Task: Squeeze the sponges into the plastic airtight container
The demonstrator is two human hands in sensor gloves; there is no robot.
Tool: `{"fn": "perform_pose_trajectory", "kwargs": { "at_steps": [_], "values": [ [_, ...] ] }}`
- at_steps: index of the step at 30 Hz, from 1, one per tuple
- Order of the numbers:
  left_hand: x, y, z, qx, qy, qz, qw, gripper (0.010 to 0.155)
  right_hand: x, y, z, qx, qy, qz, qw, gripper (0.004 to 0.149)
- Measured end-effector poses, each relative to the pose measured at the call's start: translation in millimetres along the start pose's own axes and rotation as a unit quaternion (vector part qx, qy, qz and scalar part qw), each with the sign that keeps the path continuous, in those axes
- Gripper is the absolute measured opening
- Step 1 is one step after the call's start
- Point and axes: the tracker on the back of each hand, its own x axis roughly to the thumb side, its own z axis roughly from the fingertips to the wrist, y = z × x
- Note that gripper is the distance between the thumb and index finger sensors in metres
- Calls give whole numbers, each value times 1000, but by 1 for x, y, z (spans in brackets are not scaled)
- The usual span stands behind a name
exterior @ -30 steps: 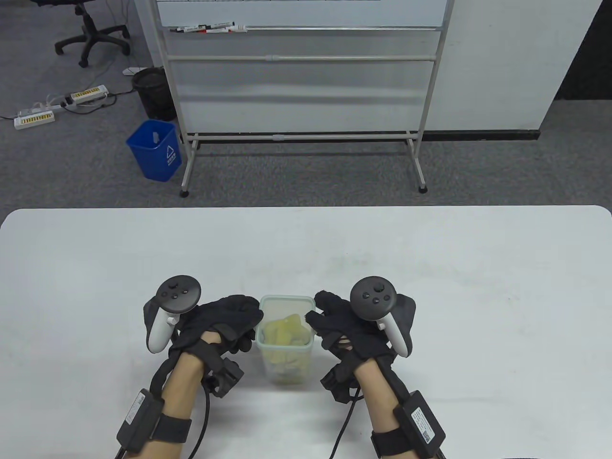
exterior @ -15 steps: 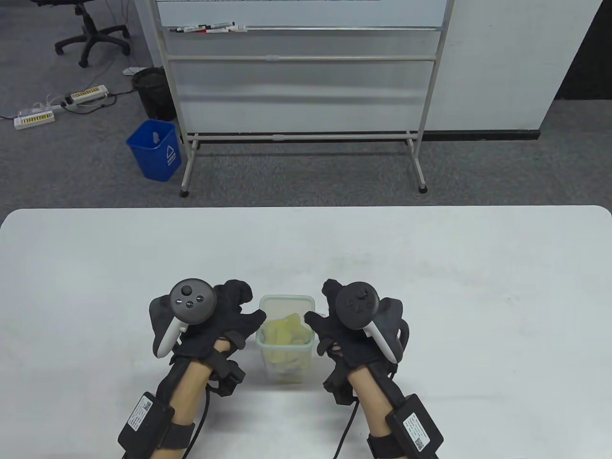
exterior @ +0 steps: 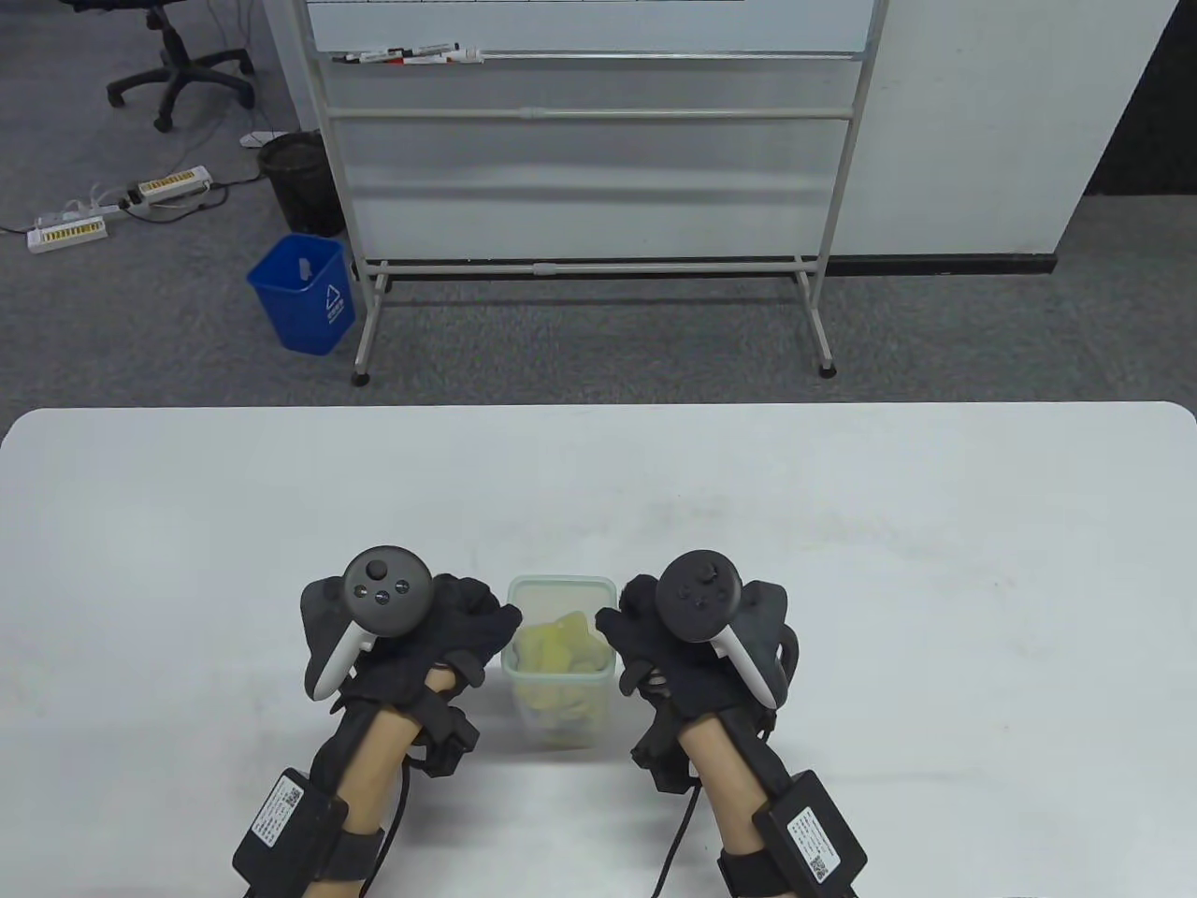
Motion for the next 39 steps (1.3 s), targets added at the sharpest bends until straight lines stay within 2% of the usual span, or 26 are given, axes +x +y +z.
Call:
{"fn": "perform_pose_trajectory", "kwargs": {
  "at_steps": [10,19,23,25,29,34,37,39],
  "values": [
    [-2,-2,-1,-18,9,23,1000,48,-4,1,-4,14,4,-17,1000,54],
    [-6,-4,-2,-25,20,67,997,48,-14,4,-12,39,5,-84,996,54],
    [-12,-8,-5,-56,27,85,994,49,-16,5,-13,35,7,-82,996,56],
    [-13,-8,-5,-36,18,81,996,49,-16,6,-11,37,9,-67,997,57],
    [-11,-2,-3,-19,11,40,999,50,-17,4,-10,-4,-4,-50,999,59],
    [-16,11,-1,33,0,9,999,55,-33,-7,-11,-111,-31,-61,991,60],
    [-19,16,2,67,2,-47,997,62,-47,-2,-13,-128,-60,-33,989,61],
    [-23,16,-1,50,-33,-86,994,68,-61,5,-10,-135,-75,11,988,64]
  ]
}}
